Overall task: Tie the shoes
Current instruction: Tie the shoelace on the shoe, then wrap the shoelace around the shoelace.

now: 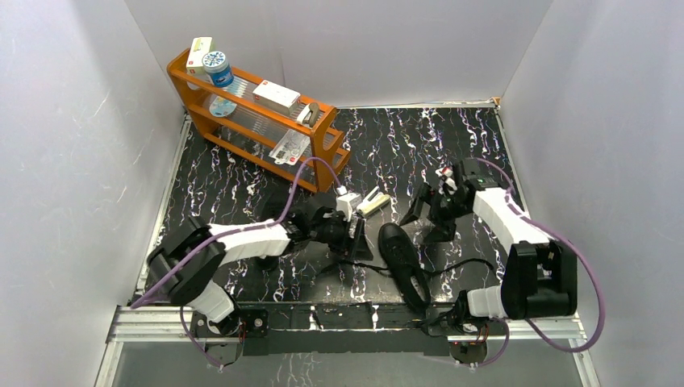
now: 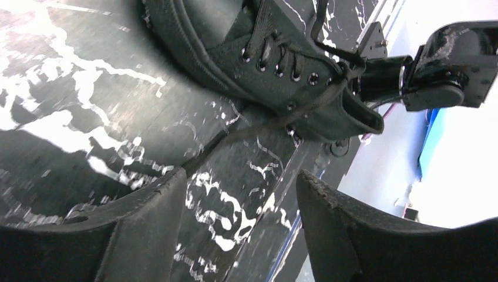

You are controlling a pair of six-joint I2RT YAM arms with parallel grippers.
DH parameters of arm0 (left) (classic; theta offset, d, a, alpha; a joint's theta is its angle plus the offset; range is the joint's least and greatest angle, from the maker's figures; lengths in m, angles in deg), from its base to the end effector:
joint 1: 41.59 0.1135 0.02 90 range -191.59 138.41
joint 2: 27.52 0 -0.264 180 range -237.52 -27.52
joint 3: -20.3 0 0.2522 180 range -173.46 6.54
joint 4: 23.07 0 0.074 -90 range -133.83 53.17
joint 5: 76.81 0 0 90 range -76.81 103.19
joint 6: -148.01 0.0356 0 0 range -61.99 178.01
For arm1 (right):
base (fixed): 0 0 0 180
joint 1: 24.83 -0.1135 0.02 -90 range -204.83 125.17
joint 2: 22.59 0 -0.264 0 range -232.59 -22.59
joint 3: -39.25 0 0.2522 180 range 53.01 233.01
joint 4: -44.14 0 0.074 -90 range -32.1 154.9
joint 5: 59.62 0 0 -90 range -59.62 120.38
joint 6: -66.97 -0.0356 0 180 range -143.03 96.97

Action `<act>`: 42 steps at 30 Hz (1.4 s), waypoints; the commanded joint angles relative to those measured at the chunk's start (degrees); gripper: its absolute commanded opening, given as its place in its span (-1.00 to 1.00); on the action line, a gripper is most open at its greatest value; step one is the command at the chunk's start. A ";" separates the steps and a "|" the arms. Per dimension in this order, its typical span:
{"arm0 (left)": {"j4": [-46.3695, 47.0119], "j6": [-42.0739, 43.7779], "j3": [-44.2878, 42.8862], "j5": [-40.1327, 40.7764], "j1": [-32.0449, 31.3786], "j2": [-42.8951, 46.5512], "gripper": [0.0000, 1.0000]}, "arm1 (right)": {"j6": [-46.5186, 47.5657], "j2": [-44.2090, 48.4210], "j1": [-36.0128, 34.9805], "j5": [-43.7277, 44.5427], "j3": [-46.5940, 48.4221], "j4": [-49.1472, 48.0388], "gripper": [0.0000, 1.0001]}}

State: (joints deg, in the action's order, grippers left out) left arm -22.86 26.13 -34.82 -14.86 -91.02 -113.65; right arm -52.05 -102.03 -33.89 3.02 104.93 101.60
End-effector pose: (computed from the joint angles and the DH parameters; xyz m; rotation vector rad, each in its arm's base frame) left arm 0.1882 -0.2455 0.1930 0.6809 2.2478 -1.3013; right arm 0.2449 0.0556 0.2130 0.3847 2.8544 0.8174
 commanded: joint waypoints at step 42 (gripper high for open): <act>2.25 -0.15 0.92 -1.74 0.91 -3.08 0.08 | -26.88 10.18 -7.00 13.82 -8.54 15.93 0.85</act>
State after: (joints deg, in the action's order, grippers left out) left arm -24.65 29.56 -35.35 -14.75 -86.98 -119.53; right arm -62.21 -98.80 -41.29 12.86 102.07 113.49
